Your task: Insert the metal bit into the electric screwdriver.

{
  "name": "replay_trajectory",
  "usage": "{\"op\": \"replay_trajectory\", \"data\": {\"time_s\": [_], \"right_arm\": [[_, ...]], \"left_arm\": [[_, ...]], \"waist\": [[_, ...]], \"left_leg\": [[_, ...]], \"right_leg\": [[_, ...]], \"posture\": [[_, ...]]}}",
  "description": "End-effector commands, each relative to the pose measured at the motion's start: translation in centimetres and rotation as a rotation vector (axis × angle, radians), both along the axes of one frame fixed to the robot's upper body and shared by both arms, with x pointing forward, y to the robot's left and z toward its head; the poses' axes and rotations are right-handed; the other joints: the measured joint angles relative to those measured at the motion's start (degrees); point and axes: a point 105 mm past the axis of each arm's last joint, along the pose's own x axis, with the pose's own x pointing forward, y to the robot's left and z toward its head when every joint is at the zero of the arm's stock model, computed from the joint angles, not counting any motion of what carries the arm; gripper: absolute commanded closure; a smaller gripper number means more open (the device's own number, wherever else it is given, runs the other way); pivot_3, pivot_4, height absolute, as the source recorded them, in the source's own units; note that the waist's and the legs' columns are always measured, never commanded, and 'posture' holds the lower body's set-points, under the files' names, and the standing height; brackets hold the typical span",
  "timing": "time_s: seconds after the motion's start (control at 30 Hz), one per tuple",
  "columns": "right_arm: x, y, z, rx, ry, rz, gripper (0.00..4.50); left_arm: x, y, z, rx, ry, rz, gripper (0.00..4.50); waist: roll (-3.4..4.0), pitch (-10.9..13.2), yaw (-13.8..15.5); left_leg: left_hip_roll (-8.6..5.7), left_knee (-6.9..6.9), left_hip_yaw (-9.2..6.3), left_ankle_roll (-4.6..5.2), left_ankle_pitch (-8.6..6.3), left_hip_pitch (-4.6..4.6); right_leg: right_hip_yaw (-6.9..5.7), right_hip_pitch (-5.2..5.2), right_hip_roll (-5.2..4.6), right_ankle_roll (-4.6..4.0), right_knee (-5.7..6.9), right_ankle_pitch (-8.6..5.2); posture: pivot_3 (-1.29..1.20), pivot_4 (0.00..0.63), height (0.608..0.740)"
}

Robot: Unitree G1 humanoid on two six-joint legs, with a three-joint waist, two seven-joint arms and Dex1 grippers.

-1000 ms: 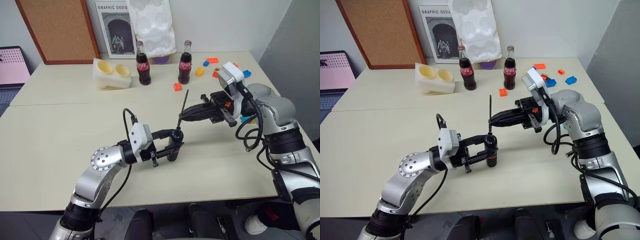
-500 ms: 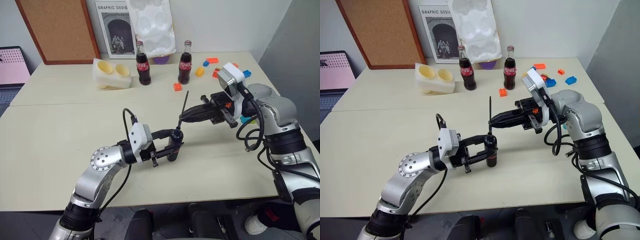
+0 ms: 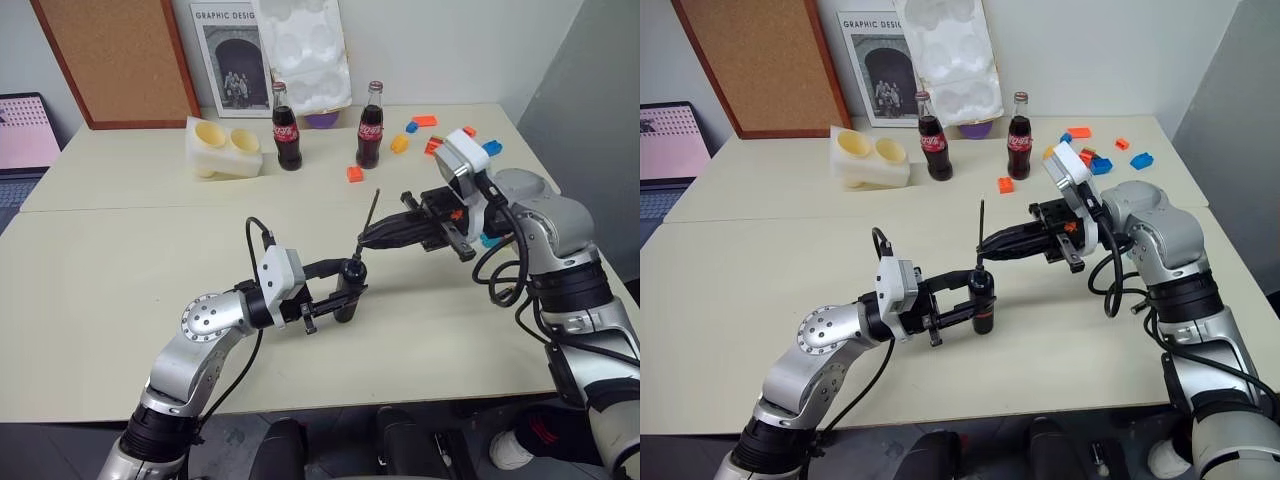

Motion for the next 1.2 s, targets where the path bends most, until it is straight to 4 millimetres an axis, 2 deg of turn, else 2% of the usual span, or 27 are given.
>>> {"op": "replay_trajectory", "data": {"time_s": [0.03, 0.27, 0.87, 1.2], "right_arm": [[-0.4, -0.3, -1.4, -0.122, -0.013, 0.022, 4.50], [0.1, -0.5, -2.5, -0.225, 0.022, -0.031, 4.50], [-0.8, 0.4, -1.7, -0.311, -0.017, -0.046, 4.50], [0.5, 0.9, -1.8, -0.379, -0.041, -0.161, 4.50]], "left_arm": [[0.7, 0.7, -0.3, 0.044, -0.009, 0.052, 2.85], [0.7, 0.7, -0.3, 0.046, -0.011, 0.052, 2.85], [0.7, 0.7, -0.4, 0.051, -0.009, 0.048, 2.85], [0.8, 0.7, -0.6, 0.053, -0.008, 0.051, 2.85]], "waist": [[0.00, 0.0, 0.0], [0.01, -0.1, -0.1], [0.11, -0.2, -0.1], [0.25, -0.5, -0.1]], "left_leg": [[0.00, 0.00, 0.00, 0.00, 0.00, 0.02], [0.01, 0.00, 0.01, 0.00, 0.00, 0.18], [0.00, 0.00, 0.03, 0.01, 0.01, 0.21], [0.00, -0.01, 0.03, 0.01, 0.01, 0.24]], "right_leg": [[0.00, 0.02, 0.00, 0.00, 0.00, 0.00], [0.03, 0.14, 0.01, -0.16, 0.02, -0.09], [0.05, 0.15, 0.01, -0.24, 0.02, -0.13], [0.06, 0.15, 0.01, -0.32, 0.02, -0.18]], "posture": [[0.00, 0.150, 0.740], [0.00, 0.150, 0.740], [0.00, 0.150, 0.740], [0.00, 0.150, 0.740]]}}
